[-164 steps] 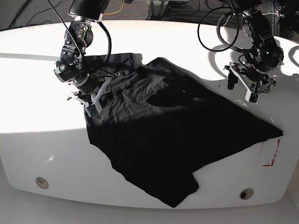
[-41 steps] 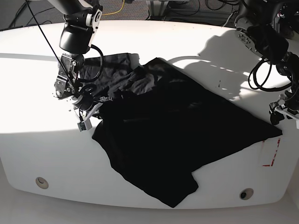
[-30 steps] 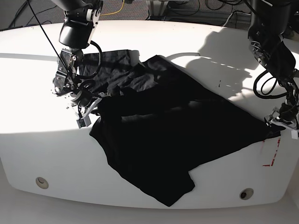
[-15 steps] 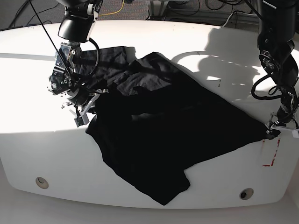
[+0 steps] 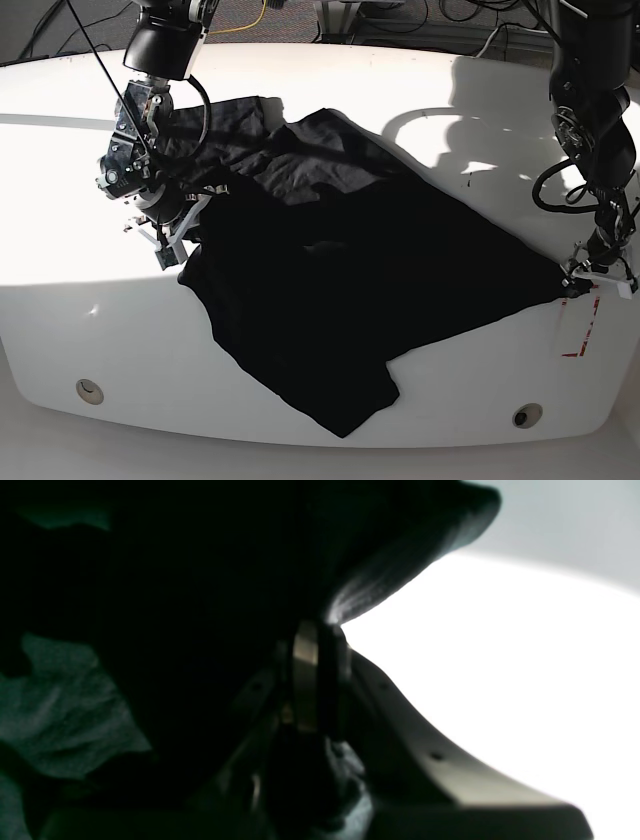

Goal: Layout the t-shirt on the table in an organized manner, then fold the t-shirt properly
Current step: 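Grasp the t-shirt corner by the red mark with the left gripper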

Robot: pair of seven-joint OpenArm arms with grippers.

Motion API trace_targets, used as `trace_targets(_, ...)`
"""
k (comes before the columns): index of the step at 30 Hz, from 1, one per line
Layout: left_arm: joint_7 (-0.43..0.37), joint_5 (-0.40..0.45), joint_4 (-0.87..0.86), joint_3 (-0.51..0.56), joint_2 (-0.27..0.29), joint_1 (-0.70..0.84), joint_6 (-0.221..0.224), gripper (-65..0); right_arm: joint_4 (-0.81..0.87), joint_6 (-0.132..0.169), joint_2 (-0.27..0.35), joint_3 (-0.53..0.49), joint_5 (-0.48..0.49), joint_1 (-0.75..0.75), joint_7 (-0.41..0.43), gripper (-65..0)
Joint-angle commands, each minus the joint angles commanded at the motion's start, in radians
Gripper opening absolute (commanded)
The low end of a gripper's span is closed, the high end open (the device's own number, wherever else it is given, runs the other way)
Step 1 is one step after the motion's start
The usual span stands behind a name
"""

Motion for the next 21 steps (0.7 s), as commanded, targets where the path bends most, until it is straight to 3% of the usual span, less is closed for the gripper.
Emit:
trace_targets(6, -0.021, 0.002, 0.0, 0.003, 0.057, 0.0, 0.003, -21.4, 0.044, 0.0, -0.008, -0.006, 0.0, -0.02, -0.005, -65.0)
trace_targets(11, -0.041, 0.005, 0.0, 0.005, 0.081, 0.003, 0.075, -21.7, 0.046, 0.0, -0.008, -0.046, -0.002, -0.038, -0.005, -65.0)
trace_targets(13, -0.041, 0.005, 0.0, 0.005, 0.084, 0.005, 0.074, -22.5, 0.046, 0.0, -0.008, -0.046, -0.002, -0.044, -0.005, -65.0)
trace_targets(16, -0.037, 0.005, 0.0, 0.005, 0.084, 0.005, 0.074, -29.9, 0.046, 0.0, -0.008, -0.046, -0.002, -0.051, -0.005, -65.0)
trace_targets(21, -0.037, 0.002, 0.011, 0.0, 0.081, 0.006, 0.075, -51.9, 0.046, 0.0, -0.008, -0.046, -0.002, -0.051, -0.005, -65.0)
